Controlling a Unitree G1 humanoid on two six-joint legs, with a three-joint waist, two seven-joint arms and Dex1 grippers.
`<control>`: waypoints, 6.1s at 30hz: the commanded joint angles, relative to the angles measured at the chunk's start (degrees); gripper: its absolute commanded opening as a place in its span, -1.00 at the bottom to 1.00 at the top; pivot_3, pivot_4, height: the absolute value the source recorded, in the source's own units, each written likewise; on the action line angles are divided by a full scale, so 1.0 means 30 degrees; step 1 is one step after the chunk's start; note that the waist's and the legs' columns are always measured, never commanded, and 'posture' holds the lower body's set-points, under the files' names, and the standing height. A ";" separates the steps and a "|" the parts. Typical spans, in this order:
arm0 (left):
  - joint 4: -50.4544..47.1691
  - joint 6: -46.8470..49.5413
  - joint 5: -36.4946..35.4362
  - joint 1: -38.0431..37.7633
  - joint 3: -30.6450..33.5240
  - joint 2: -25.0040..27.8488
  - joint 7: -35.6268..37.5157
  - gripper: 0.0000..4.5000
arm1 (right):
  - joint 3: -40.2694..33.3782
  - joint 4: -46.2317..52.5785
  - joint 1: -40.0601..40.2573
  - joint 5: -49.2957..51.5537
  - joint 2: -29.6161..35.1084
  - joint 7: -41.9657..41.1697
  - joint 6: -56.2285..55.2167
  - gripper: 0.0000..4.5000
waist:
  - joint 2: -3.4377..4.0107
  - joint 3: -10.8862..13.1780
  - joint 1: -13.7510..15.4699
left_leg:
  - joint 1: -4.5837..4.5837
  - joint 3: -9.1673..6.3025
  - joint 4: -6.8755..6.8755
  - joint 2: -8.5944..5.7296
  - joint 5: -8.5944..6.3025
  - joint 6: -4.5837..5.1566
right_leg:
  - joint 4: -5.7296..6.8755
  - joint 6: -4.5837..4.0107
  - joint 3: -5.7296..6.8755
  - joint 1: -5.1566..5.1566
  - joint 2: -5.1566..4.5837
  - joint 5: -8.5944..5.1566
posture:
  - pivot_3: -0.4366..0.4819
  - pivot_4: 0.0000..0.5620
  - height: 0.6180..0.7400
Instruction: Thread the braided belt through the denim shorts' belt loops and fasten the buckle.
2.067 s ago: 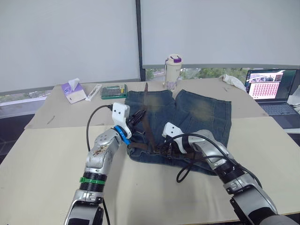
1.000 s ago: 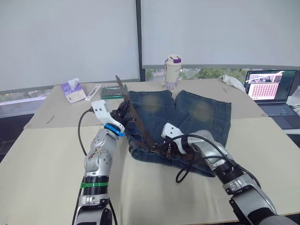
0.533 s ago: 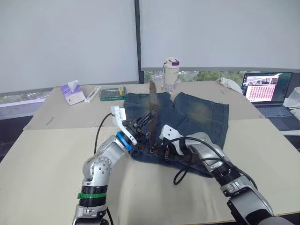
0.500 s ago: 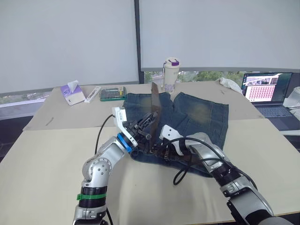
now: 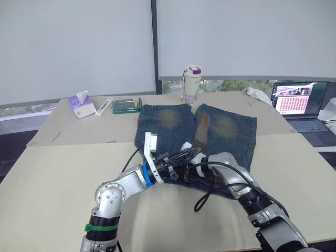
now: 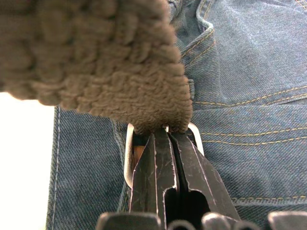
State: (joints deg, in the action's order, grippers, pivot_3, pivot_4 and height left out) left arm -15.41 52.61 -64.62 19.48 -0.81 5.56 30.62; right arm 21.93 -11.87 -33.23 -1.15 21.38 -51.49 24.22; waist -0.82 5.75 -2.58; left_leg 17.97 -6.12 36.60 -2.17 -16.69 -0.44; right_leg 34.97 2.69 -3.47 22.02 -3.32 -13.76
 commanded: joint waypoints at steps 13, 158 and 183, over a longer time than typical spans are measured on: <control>-0.2407 0.1734 -0.3579 0.1967 -0.1453 -0.0775 0.3289 -1.00 | 0.2498 -0.2104 0.2524 -0.1409 -0.0120 0.0377 0.3599 -1.00 | 0.0001 0.0005 0.0017 | 0.0020 -0.0005 0.0000 -0.0001 -0.0020 -0.0006 | -0.0013 0.0020 0.0002 0.0012 -0.0010 -0.0028 | -0.05 -0.47 1.00; 1.8556 -2.0513 1.9275 0.6018 -0.3296 0.2286 1.0882 -0.98 | -1.2838 1.6190 0.4745 1.2692 0.2945 1.4813 1.4072 -1.00 | 0.0152 0.0598 0.0640 | 0.0445 -0.0001 -0.0107 -0.0042 0.0186 -0.0024 | -0.0005 -0.0187 0.0232 0.0363 -0.0029 0.0155 | -0.05 -0.47 1.00; 1.1266 -1.1856 1.2735 0.5037 0.1040 0.1247 0.8470 -0.98 | -1.5067 1.5957 0.2477 1.4614 -0.0352 1.5949 1.4783 -1.00 | 0.0169 0.0552 0.0565 | 0.0482 -0.0080 0.0004 -0.0003 0.0175 -0.0004 | 0.0083 -0.0207 0.0302 0.0386 -0.0036 0.0167 | -0.05 -0.47 1.00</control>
State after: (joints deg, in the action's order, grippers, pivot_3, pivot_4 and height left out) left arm 23.22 14.76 -23.00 33.96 0.56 9.29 56.81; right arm -21.59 34.96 -24.35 40.71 21.57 -4.64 68.40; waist -0.31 7.40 -0.88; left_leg 19.41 -6.36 36.61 -2.17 -16.17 -0.46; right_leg 35.20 2.05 -2.57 23.17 -3.44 -13.25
